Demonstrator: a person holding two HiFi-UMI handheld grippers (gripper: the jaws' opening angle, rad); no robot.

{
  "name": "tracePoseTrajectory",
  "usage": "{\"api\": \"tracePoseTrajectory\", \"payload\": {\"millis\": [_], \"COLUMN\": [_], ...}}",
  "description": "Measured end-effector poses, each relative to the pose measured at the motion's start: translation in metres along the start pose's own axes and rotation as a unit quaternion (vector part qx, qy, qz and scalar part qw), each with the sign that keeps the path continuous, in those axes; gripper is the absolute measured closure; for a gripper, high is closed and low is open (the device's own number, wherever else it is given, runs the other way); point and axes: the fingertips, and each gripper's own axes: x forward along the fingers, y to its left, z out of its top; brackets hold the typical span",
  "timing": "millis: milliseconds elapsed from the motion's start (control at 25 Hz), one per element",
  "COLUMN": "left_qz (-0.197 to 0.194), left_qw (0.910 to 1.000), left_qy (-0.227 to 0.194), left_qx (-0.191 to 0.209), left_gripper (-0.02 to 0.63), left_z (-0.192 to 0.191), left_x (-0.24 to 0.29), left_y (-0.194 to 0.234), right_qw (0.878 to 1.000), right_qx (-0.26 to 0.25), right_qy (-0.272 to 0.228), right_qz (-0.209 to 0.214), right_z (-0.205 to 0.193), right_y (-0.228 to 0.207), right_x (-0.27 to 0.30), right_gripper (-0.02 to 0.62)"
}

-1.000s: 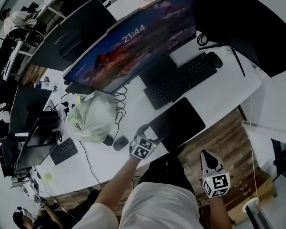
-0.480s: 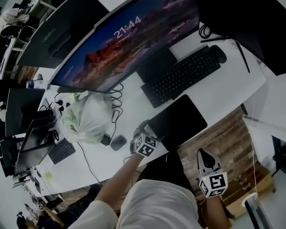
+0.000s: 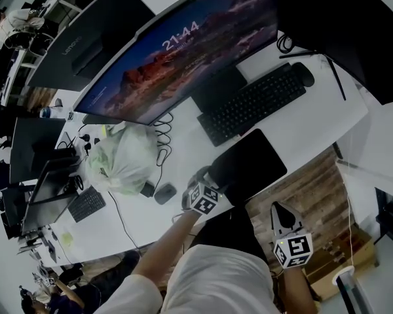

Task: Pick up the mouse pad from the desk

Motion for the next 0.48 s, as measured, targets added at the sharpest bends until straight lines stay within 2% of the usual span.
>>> {"api": "tracePoseTrajectory", "payload": {"millis": [80, 240, 480], "left_qz": [-0.001, -0.007, -0.021], "left_qw": [1.0, 0.9999, 0.9997], "left_qy": [0.004, 0.003, 0.005], "left_qx": [0.003, 0.013, 0.012], "left_gripper": [0.228, 0.328, 0.423], "left_z": [0.001, 0.001, 0.0], "left_x": [-0.001, -0.001, 0.001], "left_y": [-0.002, -0.012, -0.023], "right_qw": [1.0, 1.0, 1.0], "right_qx": [0.0, -0.003, -0.004], "right_qy": [0.001, 0.0, -0.004], "right_qz": [-0.003, -0.005, -0.006], "right_z": [-0.001, -0.003, -0.007], "right_y": [-0.002, -0.003, -0.003], "right_x": [-0.002, -0.007, -0.016], "right_gripper": [0.583, 0.583, 0.583]}}
